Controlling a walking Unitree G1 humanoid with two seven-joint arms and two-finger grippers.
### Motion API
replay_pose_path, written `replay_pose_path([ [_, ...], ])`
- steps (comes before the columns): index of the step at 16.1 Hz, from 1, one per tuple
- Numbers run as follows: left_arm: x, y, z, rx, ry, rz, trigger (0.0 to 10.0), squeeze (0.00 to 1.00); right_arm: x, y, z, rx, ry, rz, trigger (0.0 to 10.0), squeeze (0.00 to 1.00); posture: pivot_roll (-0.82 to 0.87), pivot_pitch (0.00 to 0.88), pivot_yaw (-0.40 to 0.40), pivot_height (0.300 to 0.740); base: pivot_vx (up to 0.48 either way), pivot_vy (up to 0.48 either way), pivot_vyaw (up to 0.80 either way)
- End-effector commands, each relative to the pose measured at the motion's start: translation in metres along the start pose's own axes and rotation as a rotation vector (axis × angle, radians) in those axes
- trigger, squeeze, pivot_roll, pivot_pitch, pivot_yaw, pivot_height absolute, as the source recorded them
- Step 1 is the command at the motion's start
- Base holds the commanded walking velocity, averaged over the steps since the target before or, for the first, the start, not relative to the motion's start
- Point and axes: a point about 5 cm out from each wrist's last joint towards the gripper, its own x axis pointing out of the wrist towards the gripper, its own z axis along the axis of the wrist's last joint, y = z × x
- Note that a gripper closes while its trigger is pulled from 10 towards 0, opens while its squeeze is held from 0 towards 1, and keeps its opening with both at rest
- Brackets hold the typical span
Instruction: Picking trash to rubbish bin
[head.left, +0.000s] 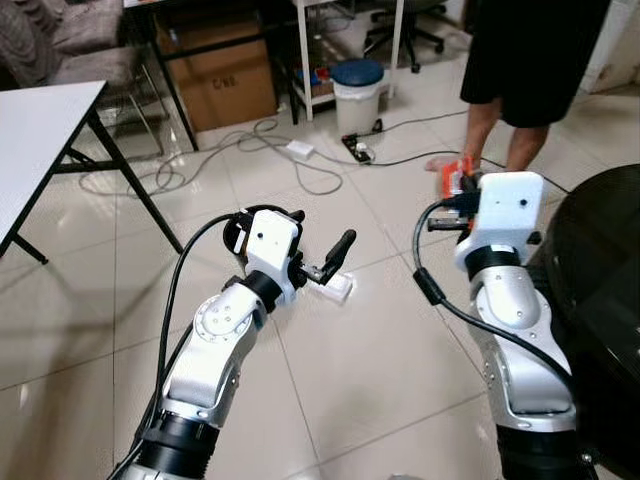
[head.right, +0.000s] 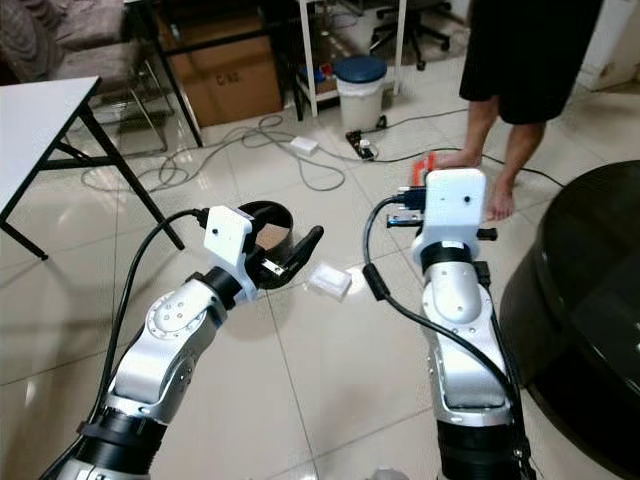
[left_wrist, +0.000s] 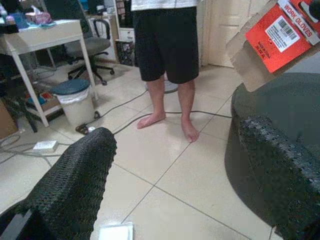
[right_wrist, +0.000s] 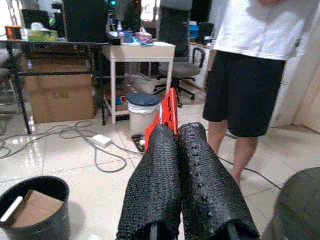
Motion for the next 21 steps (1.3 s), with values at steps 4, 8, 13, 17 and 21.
replay_pose_path([
  [4,-0.0002,0.0,0.0007,-0.002,-0.001,0.0,10.0,0.0,-0.0001,0.0025,0.0026,-0.008,-0.016,0.015,0.0,0.0,-0.13,0.096,0.075,0.74,0.48,0.0,0.0],
  [8,0.0004,-0.0003,0.0005,-0.002,0.001,0.001,10.0,0.0,-0.0002,0.0045,0.0034,-0.011,-0.02,0.031,2.0,0.0,-0.13,0.097,0.073,0.74,0.48,0.0,0.0],
  [13,0.0008,-0.0003,-0.0001,0.001,0.006,0.004,10.0,0.0,-0.0001,0.0042,0.0028,-0.011,-0.015,0.034,10.0,0.0,-0.13,0.098,0.072,0.74,0.48,0.0,0.0],
  [17,0.0005,0.0004,-0.0003,0.003,0.009,0.007,10.0,0.0,-0.0008,0.0072,0.0031,-0.017,-0.017,0.053,10.0,0.0,-0.13,0.1,0.074,0.74,0.48,0.0,0.15],
  [21,0.0006,-0.0005,-0.0011,0.003,0.013,0.007,10.0,0.0,-0.0011,0.0081,0.003,-0.018,-0.014,0.062,10.0,0.0,-0.14,0.103,0.072,0.74,0.48,0.0,0.71],
])
